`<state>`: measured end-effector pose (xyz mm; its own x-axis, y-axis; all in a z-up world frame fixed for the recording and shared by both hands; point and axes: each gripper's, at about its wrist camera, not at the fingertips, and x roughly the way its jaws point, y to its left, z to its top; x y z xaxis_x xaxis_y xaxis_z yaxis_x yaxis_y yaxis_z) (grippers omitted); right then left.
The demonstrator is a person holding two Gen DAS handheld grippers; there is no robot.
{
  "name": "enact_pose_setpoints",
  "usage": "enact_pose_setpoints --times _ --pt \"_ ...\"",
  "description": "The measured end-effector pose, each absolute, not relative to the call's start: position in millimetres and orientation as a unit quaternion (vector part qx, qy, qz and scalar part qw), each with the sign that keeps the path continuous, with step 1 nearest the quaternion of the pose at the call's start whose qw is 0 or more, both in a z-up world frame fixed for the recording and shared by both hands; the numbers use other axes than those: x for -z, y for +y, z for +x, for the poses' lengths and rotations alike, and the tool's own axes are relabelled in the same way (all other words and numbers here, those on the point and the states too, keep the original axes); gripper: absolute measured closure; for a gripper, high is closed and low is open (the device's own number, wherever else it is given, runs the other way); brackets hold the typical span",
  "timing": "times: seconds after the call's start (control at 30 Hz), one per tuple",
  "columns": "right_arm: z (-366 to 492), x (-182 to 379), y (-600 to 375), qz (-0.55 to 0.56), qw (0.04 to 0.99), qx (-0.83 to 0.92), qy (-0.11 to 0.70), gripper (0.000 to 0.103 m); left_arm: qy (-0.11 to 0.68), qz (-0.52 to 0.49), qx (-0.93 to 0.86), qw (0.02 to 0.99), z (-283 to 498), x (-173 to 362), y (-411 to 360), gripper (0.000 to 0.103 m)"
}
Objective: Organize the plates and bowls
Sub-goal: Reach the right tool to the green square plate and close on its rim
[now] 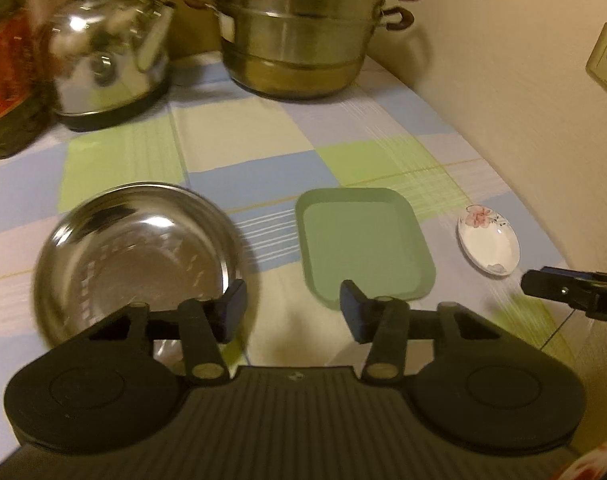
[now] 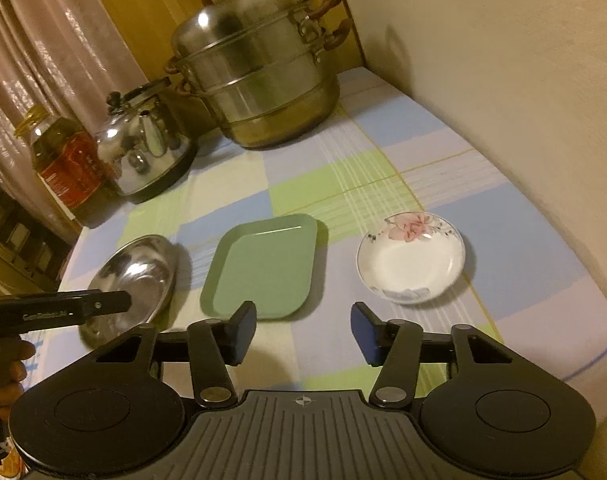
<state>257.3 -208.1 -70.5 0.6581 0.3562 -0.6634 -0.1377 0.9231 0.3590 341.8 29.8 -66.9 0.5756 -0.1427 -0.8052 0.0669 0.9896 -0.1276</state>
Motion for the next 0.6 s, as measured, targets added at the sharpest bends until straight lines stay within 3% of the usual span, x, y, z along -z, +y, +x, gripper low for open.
enact_pose_setpoints --times 0.07,0.43,0.6 --pt "269.0 75.6 -205.1 0.139 0.899 -0.134 0.393 0.055 0.468 -0.039 0.074 0.88 357.8 75.5 29.2 0.068" --pt "323.5 106.9 -188.7 0.13 0.89 -0.123 0.42 0.063 0.504 -0.016 0.103 0.857 409.2 114.8 18.1 0.07" --pt "339.6 120.3 -179.4 0.125 0.883 -0.124 0.434 0.066 0.519 -0.019 0.104 0.848 420.7 128.5 15.6 0.08"
